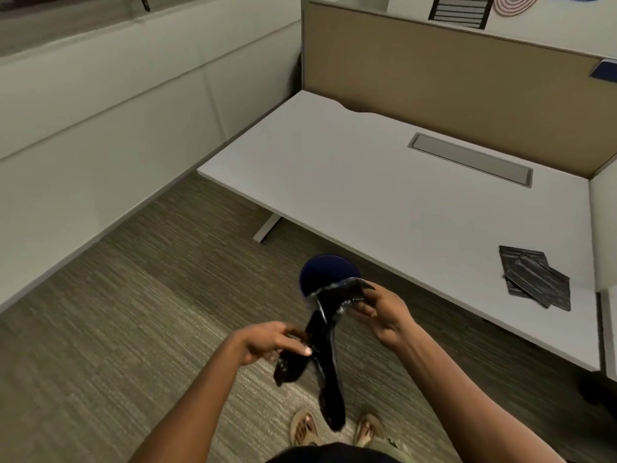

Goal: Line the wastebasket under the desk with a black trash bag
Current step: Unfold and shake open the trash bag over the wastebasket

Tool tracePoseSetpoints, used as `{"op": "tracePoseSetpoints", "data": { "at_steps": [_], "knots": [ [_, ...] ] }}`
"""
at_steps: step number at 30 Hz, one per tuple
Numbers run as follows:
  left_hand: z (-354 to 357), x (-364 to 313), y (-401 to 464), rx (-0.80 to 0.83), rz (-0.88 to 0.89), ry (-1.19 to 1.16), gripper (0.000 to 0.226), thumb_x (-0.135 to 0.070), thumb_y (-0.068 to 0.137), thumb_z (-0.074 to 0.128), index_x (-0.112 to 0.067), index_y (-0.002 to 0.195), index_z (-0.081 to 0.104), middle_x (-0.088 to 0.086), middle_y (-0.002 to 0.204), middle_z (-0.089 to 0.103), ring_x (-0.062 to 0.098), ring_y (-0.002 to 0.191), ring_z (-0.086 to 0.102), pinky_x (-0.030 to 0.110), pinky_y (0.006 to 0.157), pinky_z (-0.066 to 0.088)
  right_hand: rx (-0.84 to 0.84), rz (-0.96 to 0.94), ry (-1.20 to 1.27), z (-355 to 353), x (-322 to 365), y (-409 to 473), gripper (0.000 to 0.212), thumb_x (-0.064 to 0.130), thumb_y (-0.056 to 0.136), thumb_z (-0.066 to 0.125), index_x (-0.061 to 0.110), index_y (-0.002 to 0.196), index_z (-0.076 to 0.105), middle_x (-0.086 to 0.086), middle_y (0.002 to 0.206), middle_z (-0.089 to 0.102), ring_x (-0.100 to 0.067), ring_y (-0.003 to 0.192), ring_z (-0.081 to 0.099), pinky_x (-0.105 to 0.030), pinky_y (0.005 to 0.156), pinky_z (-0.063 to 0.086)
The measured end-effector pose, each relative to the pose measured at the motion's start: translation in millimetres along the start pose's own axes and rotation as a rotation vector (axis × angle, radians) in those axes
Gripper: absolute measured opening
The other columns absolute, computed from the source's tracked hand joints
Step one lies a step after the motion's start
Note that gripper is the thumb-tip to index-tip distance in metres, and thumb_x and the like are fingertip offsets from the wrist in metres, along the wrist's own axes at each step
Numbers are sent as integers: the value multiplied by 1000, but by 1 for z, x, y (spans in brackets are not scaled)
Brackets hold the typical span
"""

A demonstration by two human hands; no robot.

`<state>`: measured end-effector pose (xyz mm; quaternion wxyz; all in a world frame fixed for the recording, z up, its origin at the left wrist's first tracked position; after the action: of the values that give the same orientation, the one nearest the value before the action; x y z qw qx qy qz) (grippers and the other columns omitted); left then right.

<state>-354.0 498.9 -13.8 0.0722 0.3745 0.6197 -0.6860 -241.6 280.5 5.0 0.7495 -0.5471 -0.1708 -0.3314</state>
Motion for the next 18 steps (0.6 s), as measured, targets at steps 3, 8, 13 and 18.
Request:
{"op": "tracePoseSetpoints", "data": {
  "at_steps": [3,8,13,18],
  "knots": [
    [8,-2,22,-233,-29,104,54,-46,65,96,-22,105,70,-4,102,73,9,93,67,32,76,55,4,51,32,18,-4,-2,29,4,103,49,2,119,72,-21,103,77,-24,74,77,-40,65,65],
    [-3,-19,24,-610,118,-92,3,-18,94,72,-20,94,69,5,98,73,21,90,68,36,84,56,-64,-20,-133,22,15,-4,27,5,98,58,12,112,80,-21,117,76,-38,113,71,-58,105,55],
    [18,-40,13,-449,218,-356,47,-70,97,50,-32,116,71,-4,115,71,10,101,66,30,79,53,-155,-155,-302,17,32,-5,18,13,98,63,16,104,80,-14,117,75,-32,111,71,-56,101,57],
    [40,-37,21,-557,172,409,56,-58,74,83,-35,123,70,-14,118,71,13,112,70,28,88,58,-195,-177,-319,16,41,-2,17,18,94,66,17,107,77,-13,118,73,-32,112,67,-57,101,56]
  ]
}}
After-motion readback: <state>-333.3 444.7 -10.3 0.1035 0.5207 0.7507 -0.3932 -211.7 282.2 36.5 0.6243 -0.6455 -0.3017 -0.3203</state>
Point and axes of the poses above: each hand's wrist, its own y-axis towards the middle knuckle, its own z-axis out of the palm, x = y × z, the point moved 8 cm from there along y, towards the middle knuckle
